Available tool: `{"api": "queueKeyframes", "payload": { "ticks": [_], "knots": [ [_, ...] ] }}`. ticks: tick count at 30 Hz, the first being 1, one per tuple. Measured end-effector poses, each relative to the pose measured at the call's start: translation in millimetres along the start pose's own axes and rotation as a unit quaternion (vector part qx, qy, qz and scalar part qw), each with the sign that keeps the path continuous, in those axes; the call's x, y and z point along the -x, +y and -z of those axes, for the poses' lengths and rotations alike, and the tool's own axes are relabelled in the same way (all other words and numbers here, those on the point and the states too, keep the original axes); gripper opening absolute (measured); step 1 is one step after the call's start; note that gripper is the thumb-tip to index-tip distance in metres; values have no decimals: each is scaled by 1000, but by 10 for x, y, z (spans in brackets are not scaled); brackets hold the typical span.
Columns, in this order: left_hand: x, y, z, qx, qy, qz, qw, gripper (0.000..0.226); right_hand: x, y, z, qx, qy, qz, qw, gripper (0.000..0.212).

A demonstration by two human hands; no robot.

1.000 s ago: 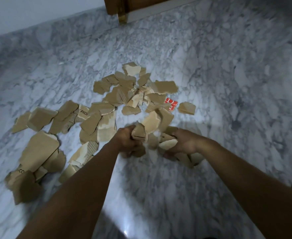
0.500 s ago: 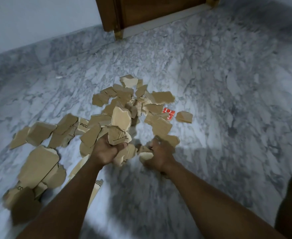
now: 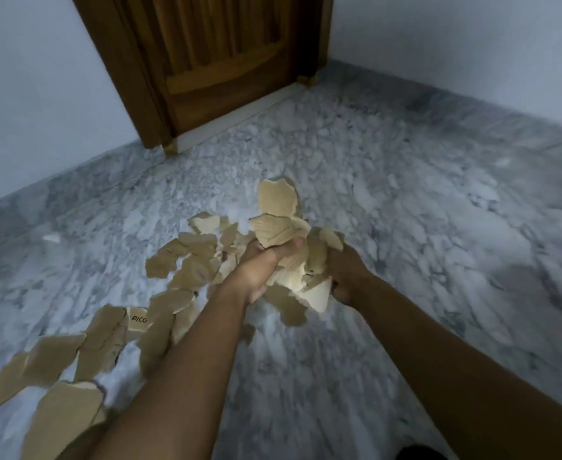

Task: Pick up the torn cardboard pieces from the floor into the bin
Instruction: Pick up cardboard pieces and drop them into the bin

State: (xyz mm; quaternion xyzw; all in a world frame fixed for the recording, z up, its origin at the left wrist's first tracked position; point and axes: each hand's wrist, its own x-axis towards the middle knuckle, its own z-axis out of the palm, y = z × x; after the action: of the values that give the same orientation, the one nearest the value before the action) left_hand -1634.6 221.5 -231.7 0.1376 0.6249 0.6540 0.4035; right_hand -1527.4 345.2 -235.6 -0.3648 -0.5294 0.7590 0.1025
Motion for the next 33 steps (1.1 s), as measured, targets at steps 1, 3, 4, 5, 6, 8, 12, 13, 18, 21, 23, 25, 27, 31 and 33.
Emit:
{"api": "queueKeyframes", "payload": {
  "ticks": [1,3,4,5,6,8,12,13,18,21,23,25,27,31,33],
  "knots": [
    [-19,113,-157,-5,-20,-2,1000,38,89,-170,79,-10,21,13,1000,17],
    [-46,349,-521,-23,-65,-11,998,42,281,-493,310,-42,65,35,996,19],
    [-54,482,-750,-41,-86,-21,995,42,389,-656,462,-65,91,40,993,24],
    [-68,609,-1000,-50,-107,-36,992,35,491,-814,644,-79,116,48,989,32],
    [-86,726,-1265,-54,-126,-51,989,27,587,-976,842,-88,132,59,986,38],
    [-89,934,-1855,-67,-162,-80,981,24,800,-1307,1287,-94,150,92,980,44],
    [-81,1126,-3209,-89,-237,-127,959,34,1202,-1887,2497,-90,193,136,968,47],
    [-89,1144,-3579,-90,-254,-132,954,36,1316,-2003,2819,-93,208,147,963,49],
    [-56,1016,-5544,-122,-331,-165,921,47,1901,-2348,4495,-65,351,191,914,40],
    [7,729,-6641,-130,-367,-176,904,42,2209,-2308,5471,2,449,219,866,39],
    [96,472,-7346,-144,-398,-189,886,42,2436,-2217,6106,40,491,227,840,27],
    [142,286,-7701,-185,-399,-195,877,36,2550,-2087,6465,47,510,221,830,20],
    [68,-3,-8137,-241,-389,-179,871,33,2651,-1935,6899,40,507,196,839,27],
    [-207,-347,-8577,-365,-392,-98,839,88,2809,-1787,7407,49,487,139,861,26],
    [-40,-278,-8600,-378,-412,-71,826,97,2879,-1769,7488,46,487,121,864,24]
  ]
}}
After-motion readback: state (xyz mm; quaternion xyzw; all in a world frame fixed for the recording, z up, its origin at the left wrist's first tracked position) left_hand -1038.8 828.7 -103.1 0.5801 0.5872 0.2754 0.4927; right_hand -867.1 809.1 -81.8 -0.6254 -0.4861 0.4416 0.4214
